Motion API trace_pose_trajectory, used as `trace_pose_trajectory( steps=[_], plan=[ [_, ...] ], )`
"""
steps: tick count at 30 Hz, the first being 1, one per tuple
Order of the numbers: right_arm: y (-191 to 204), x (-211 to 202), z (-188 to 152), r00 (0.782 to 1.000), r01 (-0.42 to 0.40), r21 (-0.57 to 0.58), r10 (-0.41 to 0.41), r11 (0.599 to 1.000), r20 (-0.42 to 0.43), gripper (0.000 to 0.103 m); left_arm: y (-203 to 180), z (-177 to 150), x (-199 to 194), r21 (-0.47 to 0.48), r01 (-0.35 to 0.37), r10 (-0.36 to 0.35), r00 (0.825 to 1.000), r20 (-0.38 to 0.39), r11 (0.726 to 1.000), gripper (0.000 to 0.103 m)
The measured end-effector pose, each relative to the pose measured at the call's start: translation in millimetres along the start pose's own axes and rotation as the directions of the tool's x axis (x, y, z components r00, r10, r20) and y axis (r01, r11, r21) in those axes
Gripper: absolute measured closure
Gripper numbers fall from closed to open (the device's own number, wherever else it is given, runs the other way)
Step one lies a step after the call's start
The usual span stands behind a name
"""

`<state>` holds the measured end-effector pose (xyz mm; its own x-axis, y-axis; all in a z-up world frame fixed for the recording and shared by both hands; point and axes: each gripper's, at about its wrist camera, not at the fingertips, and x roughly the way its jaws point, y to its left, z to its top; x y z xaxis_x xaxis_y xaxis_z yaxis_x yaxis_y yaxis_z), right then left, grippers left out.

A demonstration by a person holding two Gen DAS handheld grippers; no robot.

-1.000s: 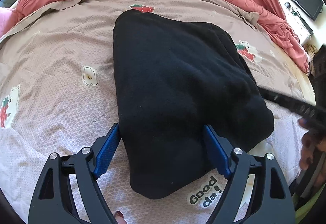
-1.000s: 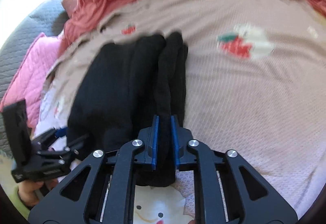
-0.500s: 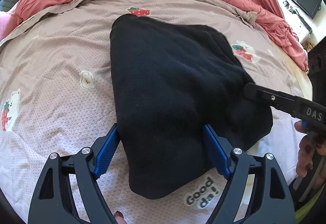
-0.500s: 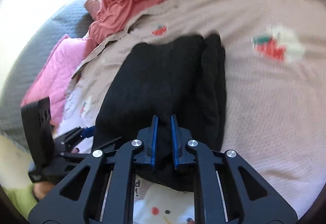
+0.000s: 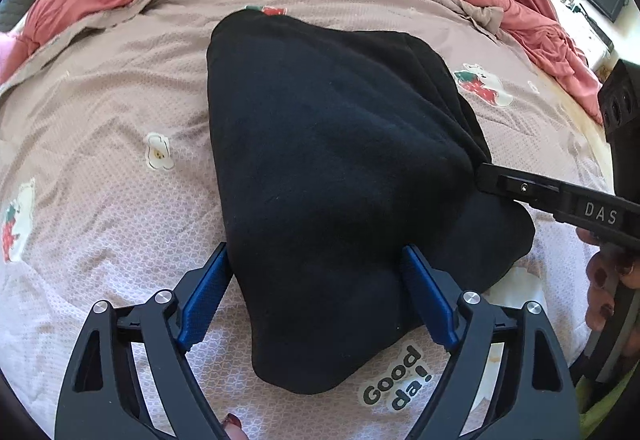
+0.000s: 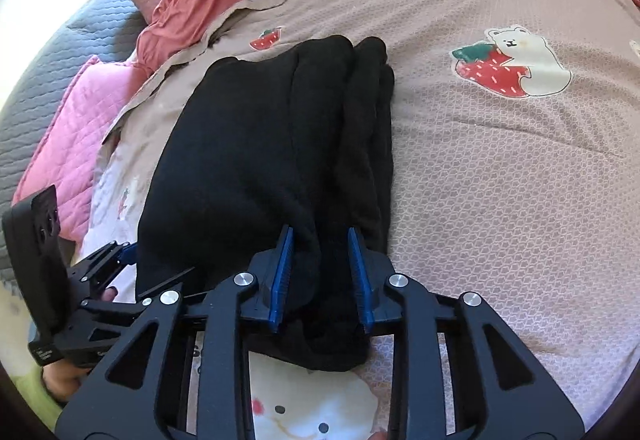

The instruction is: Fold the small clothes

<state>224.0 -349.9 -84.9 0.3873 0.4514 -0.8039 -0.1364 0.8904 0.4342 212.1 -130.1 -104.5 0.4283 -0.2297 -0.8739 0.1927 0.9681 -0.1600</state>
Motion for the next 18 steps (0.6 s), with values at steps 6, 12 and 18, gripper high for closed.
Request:
trace_pose_trajectory(
  steps=[6, 12, 18],
  plan=[
    [11, -16, 8, 0.996, 0.003, -0.042, 0.000, 0.999, 0.087, 0.076, 3, -1, 2, -0.012, 0.008, -0.008, 1.000, 0.000, 1.000, 0.019],
    [20, -22, 13, 0.987, 0.034, -0.096, -0.018, 0.995, 0.161, 0.063, 3, -2, 3, -0.012, 0.010, -0.010, 1.000, 0.001, 1.000, 0.019],
    [13, 8, 14, 0.991, 0.118, -0.087, -0.112, 0.989, 0.078, 0.052, 6, -4, 10, -0.029, 0.029, -0.029, 1.000, -0.007, 0.999, 0.018]
  ],
)
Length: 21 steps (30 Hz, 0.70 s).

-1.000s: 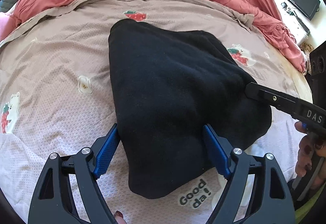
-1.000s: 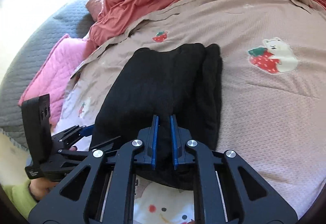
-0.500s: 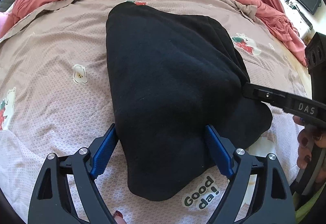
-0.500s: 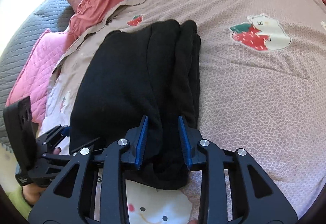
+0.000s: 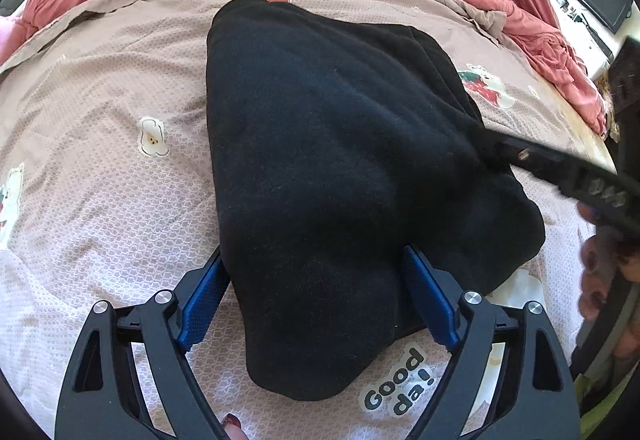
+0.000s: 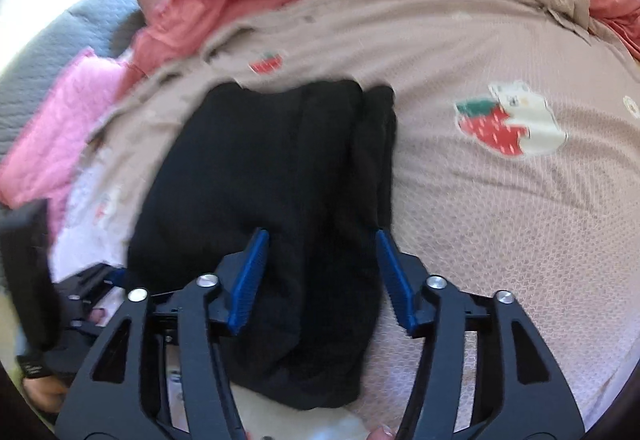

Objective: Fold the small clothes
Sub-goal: 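Open the right tool and pull both tools back from the sweatshirt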

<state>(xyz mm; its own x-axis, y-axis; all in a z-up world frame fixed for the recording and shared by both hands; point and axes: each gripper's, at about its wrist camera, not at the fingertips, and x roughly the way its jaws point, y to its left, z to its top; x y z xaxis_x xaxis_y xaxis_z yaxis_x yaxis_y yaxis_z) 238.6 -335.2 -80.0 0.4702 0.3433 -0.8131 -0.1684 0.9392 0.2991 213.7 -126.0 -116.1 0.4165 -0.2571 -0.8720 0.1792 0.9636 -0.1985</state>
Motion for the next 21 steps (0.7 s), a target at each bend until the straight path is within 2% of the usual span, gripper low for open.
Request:
trace_pose_trajectory(
  steps=[2, 3, 5, 8, 11, 15, 19, 21],
  plan=[
    [-5, 10, -2, 1.000, 0.006, 0.025, -0.005, 1.000, -0.029, 0.049, 2, -2, 3, -0.005, 0.007, -0.007, 1.000, -0.005, 1.000, 0.018],
    [-7, 12, -2, 0.999, 0.009, 0.037, -0.008, 0.999, -0.032, 0.044, 3, -2, 4, -0.010, 0.011, -0.011, 1.000, -0.005, 1.000, 0.018],
    [-9, 12, -3, 0.999, 0.006, 0.049, -0.005, 0.999, -0.032, 0.042, 5, -3, 5, -0.021, 0.025, -0.025, 1.000, -0.002, 0.999, 0.018],
    [-8, 8, -4, 1.000, -0.002, 0.051, 0.002, 0.999, -0.014, 0.042, 5, -3, 3, -0.020, 0.027, -0.026, 1.000, 0.002, 0.999, 0.018],
    [-8, -5, -4, 1.000, -0.002, 0.044, 0.001, 0.999, 0.028, 0.034, 3, -2, -4, -0.013, 0.022, -0.022, 1.000, 0.010, 1.000, 0.018],
    [0, -30, -3, 0.992, 0.027, -0.002, -0.027, 1.000, 0.125, 0.016, 3, -2, -15, -0.014, 0.020, -0.020, 1.000, 0.021, 1.000, 0.019],
    [9, -64, -5, 0.970, 0.043, -0.016, -0.037, 0.999, 0.242, 0.009, 2, -2, -34, -0.008, 0.017, -0.016, 0.999, 0.052, 1.000, 0.019],
    [17, -86, -4, 0.945, 0.060, -0.013, -0.052, 0.998, 0.323, 0.009, 0, -4, -47, 0.003, 0.006, -0.007, 0.997, 0.075, 1.000, 0.005]
  ],
)
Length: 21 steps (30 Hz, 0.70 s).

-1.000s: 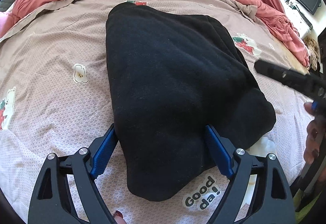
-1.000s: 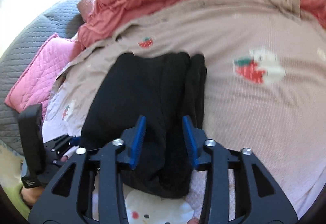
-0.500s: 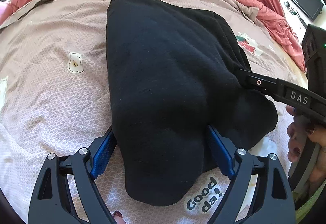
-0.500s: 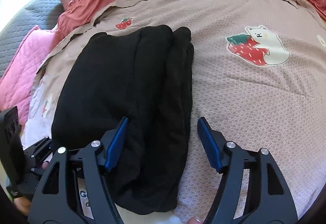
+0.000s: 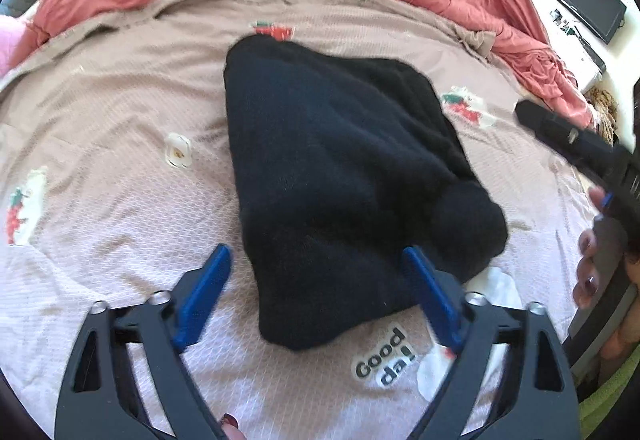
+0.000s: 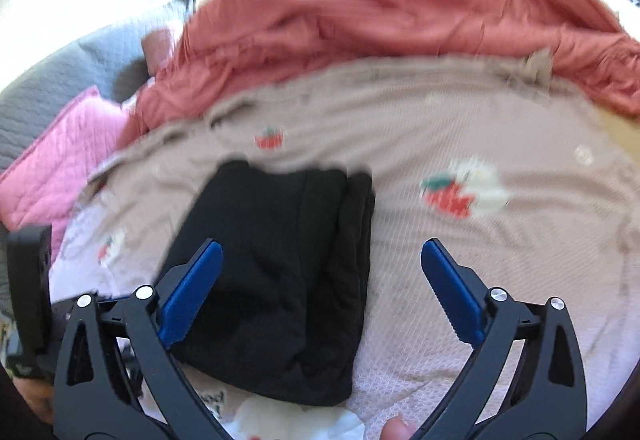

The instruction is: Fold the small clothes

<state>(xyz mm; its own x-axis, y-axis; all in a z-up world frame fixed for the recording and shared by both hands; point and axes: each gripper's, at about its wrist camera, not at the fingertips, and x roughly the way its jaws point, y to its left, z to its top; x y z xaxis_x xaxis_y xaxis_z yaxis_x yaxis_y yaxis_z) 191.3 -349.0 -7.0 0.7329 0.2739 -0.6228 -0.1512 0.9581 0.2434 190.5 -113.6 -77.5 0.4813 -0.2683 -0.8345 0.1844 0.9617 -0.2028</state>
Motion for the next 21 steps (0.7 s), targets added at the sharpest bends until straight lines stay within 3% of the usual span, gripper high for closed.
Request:
trace_pose_trajectory(
  steps=[7, 13, 21],
  plan=[
    [17, -60, -10, 0.988, 0.036, -0.037, -0.030, 0.999, 0.149, 0.009, -1, -16, -47, 0.046, -0.064, 0.061, 0.995, 0.074, 0.997, 0.005],
    [30, -79, -41, 0.993, 0.080, -0.084, -0.072, 0.993, 0.099, 0.009, 8, -35, -77, 0.039, -0.082, 0.077, 0.990, 0.119, 0.996, 0.004],
    [49, -104, -66, 0.985, 0.142, -0.128, -0.128, 0.981, 0.114, 0.009, 16, -61, -107, 0.021, -0.088, 0.083, 0.982, 0.167, 0.996, 0.004]
  ],
)
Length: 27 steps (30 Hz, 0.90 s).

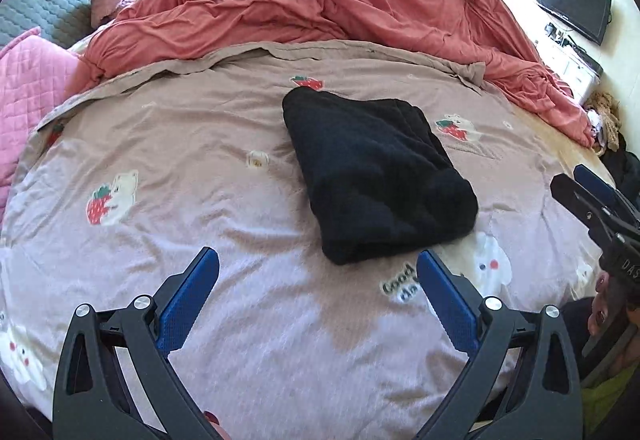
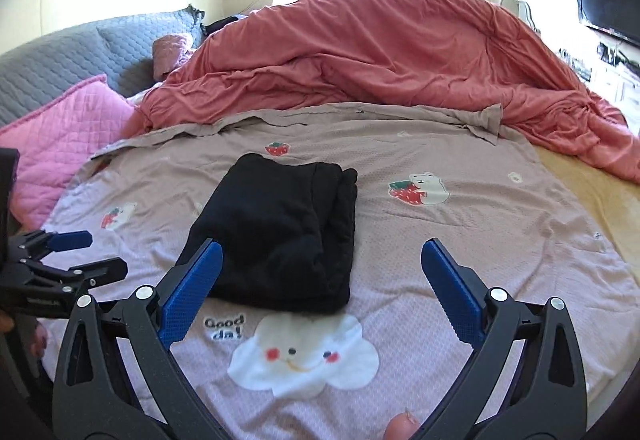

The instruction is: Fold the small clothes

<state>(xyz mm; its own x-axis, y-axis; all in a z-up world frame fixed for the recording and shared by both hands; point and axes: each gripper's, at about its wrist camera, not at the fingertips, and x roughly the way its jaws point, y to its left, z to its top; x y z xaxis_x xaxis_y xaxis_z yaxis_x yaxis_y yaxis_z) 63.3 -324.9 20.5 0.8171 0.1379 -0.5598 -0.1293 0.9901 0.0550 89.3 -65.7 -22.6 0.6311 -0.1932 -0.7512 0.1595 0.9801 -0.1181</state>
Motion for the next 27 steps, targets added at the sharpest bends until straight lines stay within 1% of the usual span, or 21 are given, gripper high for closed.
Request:
trace_pose_trajectory(
  steps=[2, 6, 10, 12, 15, 21, 24, 27],
  plan=[
    [4, -5, -3, 1.000, 0.009, -0.004, -0.009, 1.000, -0.019, 0.009, 3, -8, -5, -0.008, 0.007, -0.007, 1.000, -0.012, 1.000, 0.004],
    [6, -5, -13, 0.993, -0.008, 0.042, 0.013, 0.999, -0.118, 0.009, 8, -27, -10, -0.024, 0.001, -0.003, 0.999, -0.051, 1.000, 0.004],
    [10, 0, -25, 0.983, 0.004, 0.045, 0.005, 0.999, -0.186, 0.009, 11, -42, -5, -0.048, 0.017, -0.021, 0.996, -0.083, 0.999, 0.004],
    [11, 8, -30, 0.970, 0.023, 0.036, -0.013, 0.999, -0.241, 0.009, 12, -46, 0, -0.061, 0.015, -0.022, 0.994, -0.111, 0.998, 0.004],
    [14, 10, -34, 0.966, 0.033, 0.019, -0.027, 0.999, -0.259, 0.009, 15, -48, 2, -0.085, 0.033, -0.043, 0.992, -0.121, 0.996, 0.004],
    [19, 11, -36, 0.964, 0.031, -0.010, -0.033, 0.999, -0.264, 0.009, 18, -47, 1, -0.097, 0.031, -0.042, 0.992, -0.118, 0.995, 0.004],
    [20, 12, -37, 0.963, 0.036, -0.020, -0.040, 0.999, -0.267, 0.009, 19, -47, 2, -0.098, 0.013, -0.025, 0.992, -0.122, 0.995, 0.004],
    [21, 12, -37, 0.963, 0.038, -0.020, -0.042, 0.999, -0.267, 0.009, 21, -46, 2, -0.103, 0.013, -0.025, 0.992, -0.121, 0.995, 0.004]
  ],
)
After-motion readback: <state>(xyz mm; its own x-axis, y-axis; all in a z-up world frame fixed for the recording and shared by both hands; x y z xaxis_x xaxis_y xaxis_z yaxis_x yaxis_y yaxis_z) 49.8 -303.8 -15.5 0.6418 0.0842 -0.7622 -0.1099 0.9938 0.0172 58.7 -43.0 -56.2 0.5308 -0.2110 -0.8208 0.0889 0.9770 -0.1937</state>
